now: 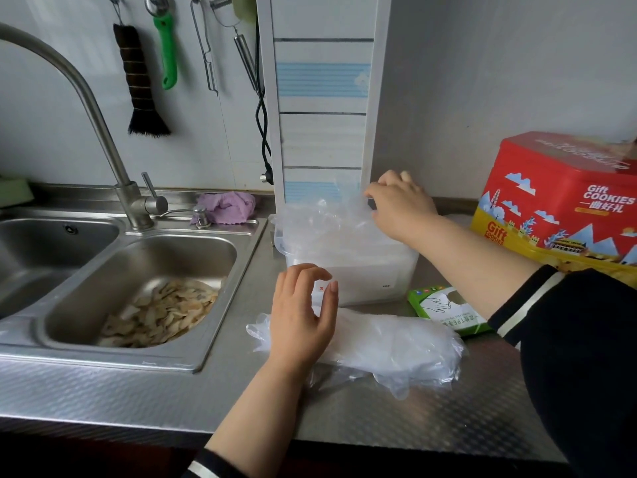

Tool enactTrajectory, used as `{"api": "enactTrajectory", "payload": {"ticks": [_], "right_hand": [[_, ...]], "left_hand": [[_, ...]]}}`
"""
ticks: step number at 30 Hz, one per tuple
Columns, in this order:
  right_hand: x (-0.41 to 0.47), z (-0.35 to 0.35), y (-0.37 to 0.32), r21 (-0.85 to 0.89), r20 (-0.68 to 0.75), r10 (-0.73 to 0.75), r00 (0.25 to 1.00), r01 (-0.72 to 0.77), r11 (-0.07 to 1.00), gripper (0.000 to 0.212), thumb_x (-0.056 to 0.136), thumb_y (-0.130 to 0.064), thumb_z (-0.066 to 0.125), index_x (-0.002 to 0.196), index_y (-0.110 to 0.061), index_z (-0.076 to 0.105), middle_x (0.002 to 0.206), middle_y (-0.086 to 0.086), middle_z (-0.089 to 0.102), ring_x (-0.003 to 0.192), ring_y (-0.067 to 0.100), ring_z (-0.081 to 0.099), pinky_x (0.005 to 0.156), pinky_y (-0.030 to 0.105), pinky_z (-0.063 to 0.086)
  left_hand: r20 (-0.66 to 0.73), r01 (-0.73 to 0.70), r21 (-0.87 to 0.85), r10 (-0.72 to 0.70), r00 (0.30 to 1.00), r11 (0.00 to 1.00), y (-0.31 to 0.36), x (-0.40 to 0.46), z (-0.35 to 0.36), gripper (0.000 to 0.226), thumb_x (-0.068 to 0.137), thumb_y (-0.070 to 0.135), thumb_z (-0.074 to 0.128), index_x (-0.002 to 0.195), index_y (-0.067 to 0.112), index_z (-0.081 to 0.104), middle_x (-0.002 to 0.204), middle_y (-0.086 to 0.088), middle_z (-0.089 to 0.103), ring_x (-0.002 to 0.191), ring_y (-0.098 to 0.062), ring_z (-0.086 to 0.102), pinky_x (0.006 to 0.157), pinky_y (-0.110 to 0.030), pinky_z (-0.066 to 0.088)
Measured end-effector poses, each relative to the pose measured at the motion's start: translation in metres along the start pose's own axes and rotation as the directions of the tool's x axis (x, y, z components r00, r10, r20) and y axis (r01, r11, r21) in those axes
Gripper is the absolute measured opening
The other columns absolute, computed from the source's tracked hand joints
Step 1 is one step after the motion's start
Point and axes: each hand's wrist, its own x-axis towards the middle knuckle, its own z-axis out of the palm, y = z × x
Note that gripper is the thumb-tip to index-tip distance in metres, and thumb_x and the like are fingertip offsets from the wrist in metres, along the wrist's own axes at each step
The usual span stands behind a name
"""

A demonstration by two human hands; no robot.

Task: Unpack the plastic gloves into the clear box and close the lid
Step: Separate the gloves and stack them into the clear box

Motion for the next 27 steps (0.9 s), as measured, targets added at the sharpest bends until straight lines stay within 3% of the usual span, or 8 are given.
{"api": "enactTrajectory", "payload": {"ticks": [4,6,9,13,16,18,23,27], "right_hand": [[0.002,-0.010,-0.020,0.140,0.190,0.009,0.982,-0.037,0.990,0.046,0.094,-0.011,0.038,0.137,-0.027,0.045,0.143,0.006,0.034,0.128,0.029,0.034,0.099,0.038,0.037],[0.005,-0.017,-0.032,0.176,0.372,-0.020,0.928,-0.049,0.983,0.045,0.099,-0.036,0.043,0.143,-0.027,0.039,0.151,0.008,0.028,0.136,0.030,0.031,0.105,0.039,0.032],[0.009,-0.016,-0.054,0.173,0.602,-0.105,0.792,-0.002,0.985,0.077,0.092,-0.066,0.034,0.150,-0.016,0.029,0.158,0.003,0.024,0.143,0.025,0.027,0.112,0.037,0.024],[0.023,0.016,-0.062,-0.023,0.747,-0.033,0.664,0.075,0.997,0.065,0.098,-0.053,0.039,0.148,-0.012,0.033,0.154,0.006,0.032,0.136,0.027,0.037,0.106,0.034,0.032],[0.028,0.029,-0.058,0.009,0.780,-0.038,0.625,0.049,0.999,0.054,0.098,-0.038,0.047,0.144,-0.011,0.039,0.150,0.008,0.038,0.130,0.027,0.044,0.106,0.036,0.037],[0.030,0.025,-0.059,0.059,0.761,-0.071,0.644,0.040,0.997,0.057,0.099,-0.043,0.044,0.143,-0.007,0.039,0.150,0.009,0.038,0.132,0.027,0.041,0.108,0.035,0.035],[0.016,-0.018,-0.037,0.254,0.435,-0.080,0.897,-0.037,0.966,0.064,0.091,-0.052,0.055,0.139,-0.011,0.046,0.140,0.008,0.048,0.122,0.025,0.049,0.099,0.029,0.039],[-0.023,-0.025,-0.021,0.688,-0.007,-0.048,0.999,0.039,0.725,0.031,0.089,-0.028,0.067,0.117,-0.016,0.060,0.101,0.000,0.059,0.084,0.014,0.052,0.078,0.026,0.042]], "left_hand": [[0.005,-0.018,0.022,0.018,1.000,1.000,0.000,0.001,0.000,0.013,0.093,0.027,0.050,0.091,0.019,0.060,0.099,0.010,0.057,0.095,-0.010,0.050,0.086,-0.017,0.035],[0.005,-0.022,0.034,0.022,1.000,0.999,-0.001,0.001,0.000,0.013,0.092,0.026,0.050,0.089,0.018,0.060,0.097,0.010,0.057,0.093,-0.012,0.050,0.085,-0.016,0.035],[0.015,-0.021,0.038,0.020,1.000,0.999,-0.002,0.001,0.001,0.015,0.092,0.027,0.050,0.087,0.018,0.061,0.096,0.009,0.058,0.092,-0.013,0.050,0.084,-0.019,0.036],[0.064,-0.058,0.043,0.056,0.996,0.997,-0.001,0.000,0.003,0.015,0.091,0.028,0.052,0.086,0.018,0.061,0.094,0.009,0.057,0.090,-0.015,0.051,0.082,-0.028,0.042],[0.217,-0.130,0.009,0.125,0.968,0.991,-0.002,-0.001,0.006,0.015,0.091,0.030,0.053,0.088,0.020,0.063,0.096,0.008,0.058,0.089,-0.017,0.053,0.080,-0.035,0.045],[0.329,-0.152,0.020,0.137,0.934,0.988,-0.005,-0.002,0.007,0.021,0.091,0.040,0.053,0.096,0.023,0.065,0.100,0.009,0.059,0.093,-0.015,0.056,0.083,-0.035,0.047],[0.545,-0.182,0.060,0.121,0.830,0.981,-0.007,-0.004,0.011,0.048,0.083,0.064,0.051,0.113,0.030,0.067,0.108,0.010,0.066,0.099,-0.016,0.058,0.089,-0.034,0.047],[0.558,-0.188,0.042,0.133,0.819,0.981,-0.008,-0.007,0.015,0.039,0.082,0.058,0.053,0.102,0.031,0.073,0.097,0.011,0.070,0.091,-0.017,0.061,0.082,-0.038,0.050]]}}
